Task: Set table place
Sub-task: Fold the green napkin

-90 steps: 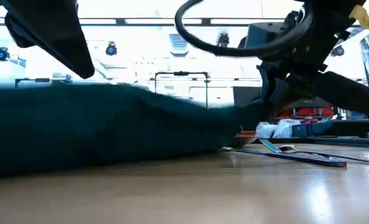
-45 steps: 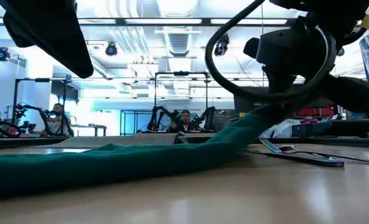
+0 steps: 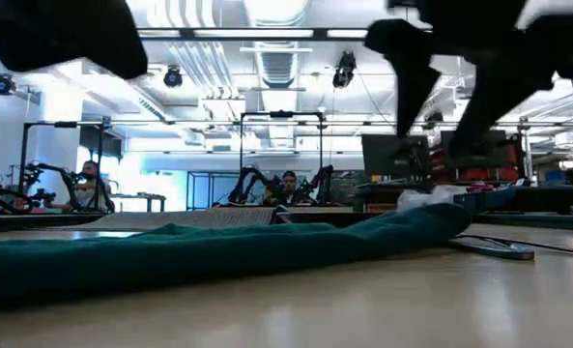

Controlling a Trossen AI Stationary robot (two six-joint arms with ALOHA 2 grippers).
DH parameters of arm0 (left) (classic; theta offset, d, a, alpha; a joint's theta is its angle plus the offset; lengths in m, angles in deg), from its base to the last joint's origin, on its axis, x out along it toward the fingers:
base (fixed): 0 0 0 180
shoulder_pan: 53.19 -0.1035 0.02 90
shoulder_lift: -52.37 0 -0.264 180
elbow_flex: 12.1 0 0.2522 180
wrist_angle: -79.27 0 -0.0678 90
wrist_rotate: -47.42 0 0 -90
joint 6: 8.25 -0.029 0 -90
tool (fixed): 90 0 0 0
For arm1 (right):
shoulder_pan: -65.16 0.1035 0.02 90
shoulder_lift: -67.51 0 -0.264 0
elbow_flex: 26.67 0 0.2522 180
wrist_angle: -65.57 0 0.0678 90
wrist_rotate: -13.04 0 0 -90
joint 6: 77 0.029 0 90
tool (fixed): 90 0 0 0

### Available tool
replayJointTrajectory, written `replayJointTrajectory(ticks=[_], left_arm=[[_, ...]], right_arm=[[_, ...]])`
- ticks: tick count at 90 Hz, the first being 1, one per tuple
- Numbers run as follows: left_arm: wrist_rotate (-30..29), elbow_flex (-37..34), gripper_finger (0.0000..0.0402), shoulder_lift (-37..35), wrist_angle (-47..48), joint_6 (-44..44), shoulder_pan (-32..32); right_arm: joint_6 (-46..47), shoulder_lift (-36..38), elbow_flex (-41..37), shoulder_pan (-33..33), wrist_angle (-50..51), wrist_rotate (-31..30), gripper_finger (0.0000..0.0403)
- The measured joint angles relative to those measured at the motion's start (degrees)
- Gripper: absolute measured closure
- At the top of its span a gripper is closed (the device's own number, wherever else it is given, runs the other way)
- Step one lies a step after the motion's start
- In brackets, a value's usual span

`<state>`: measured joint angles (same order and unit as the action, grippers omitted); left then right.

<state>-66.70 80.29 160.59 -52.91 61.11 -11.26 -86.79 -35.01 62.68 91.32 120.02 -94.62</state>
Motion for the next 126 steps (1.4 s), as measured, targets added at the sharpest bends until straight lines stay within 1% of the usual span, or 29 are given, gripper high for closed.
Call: replayJointTrajectory(ticks=[8,14,32,40,54,57,60,65,69,73,78,85,92,96,103,107,110,112,116,126], left_arm=[[4.6,0.0,0.0401,2.4,1.7,1.5,0.3],[7.6,-0.1,0.0401,3.6,3.9,3.5,1.2],[12.4,-0.6,0.0401,4.3,7.8,11.3,7.6],[15.1,-2.1,0.0401,4.4,10.9,16.9,11.2],[17.0,-5.1,0.0402,3.7,9.9,28.2,15.7],[16.0,-5.0,0.0402,3.3,10.0,29.8,16.1],[13.8,-4.6,0.0402,2.9,10.4,30.6,16.2],[6.4,-3.7,0.0402,1.9,10.8,30.6,16.3],[0.4,-2.7,0.0402,0.3,10.8,30.4,16.1],[-4.3,-1.7,0.0402,-1.2,10.1,30.1,15.7],[-8.2,-1.5,0.0402,-1.7,9.7,29.6,15.4],[-9.3,-2.7,0.0402,-0.7,7.5,27.7,14.5],[-8.1,-4.6,0.0402,0.1,2.1,25.8,13.4],[-5.9,-5.6,0.0402,0.8,-1.0,25.4,12.6],[2.8,-8.0,0.0402,2.6,-4.5,26.0,12.1],[5.7,-8.9,0.0401,3.2,-5.3,27.5,12.4],[10.1,-9.0,0.0401,3.0,-5.7,29.3,12.8],[11.8,-9.1,0.0401,3.0,-5.7,30.4,13.3],[11.2,-9.2,0.0401,3.1,-5.4,32.2,14.7],[11.9,-9.1,0.0401,2.3,-2.6,37.6,17.9]], right_arm=[[-2.6,-0.9,-1.9,-1.9,-11.8,4.9,0.0156],[-3.3,-2.4,-2.7,-3.2,-17.3,7.0,0.0162],[-1.8,-6.1,-2.9,-5.4,-17.6,7.6,0.0179],[-2.4,-6.6,-2.9,-5.4,-17.4,7.7,0.0185],[-3.5,-6.7,-2.8,-5.8,-17.6,7.6,0.0192],[-3.6,-6.7,-2.9,-5.9,-17.5,7.6,0.0194],[-3.6,-6.7,-2.9,-6.1,-17.7,7.6,0.0194],[-3.0,-7.3,-2.9,-6.5,-19.8,8.7,0.0195],[-1.6,-8.2,-2.9,-6.7,-22.8,11.1,0.0194],[-0.3,-9.3,-2.8,-6.8,-24.7,13.5,0.0193],[0.5,-11.4,-2.2,-6.8,-27.3,14.7,0.0191],[1.3,-14.1,0.1,-6.8,-29.9,14.7,0.0189],[1.4,-17.1,3.2,-7.0,-30.0,14.7,0.0187],[1.3,-18.7,5.0,-7.1,-29.4,14.7,0.0187],[1.1,-20.2,8.7,-7.2,-24.7,14.7,0.0189],[0.8,-20.3,10.8,-7.1,-21.9,14.7,0.0192],[0.7,-19.8,12.0,-7.1,-19.0,14.7,0.0193],[0.7,-19.5,12.6,-7.1,-17.2,14.7,0.0195],[0.2,-18.7,13.4,-7.1,-14.6,14.7,0.0197],[-0.6,-14.9,13.5,-7.1,-9.1,14.8,0.0199]])
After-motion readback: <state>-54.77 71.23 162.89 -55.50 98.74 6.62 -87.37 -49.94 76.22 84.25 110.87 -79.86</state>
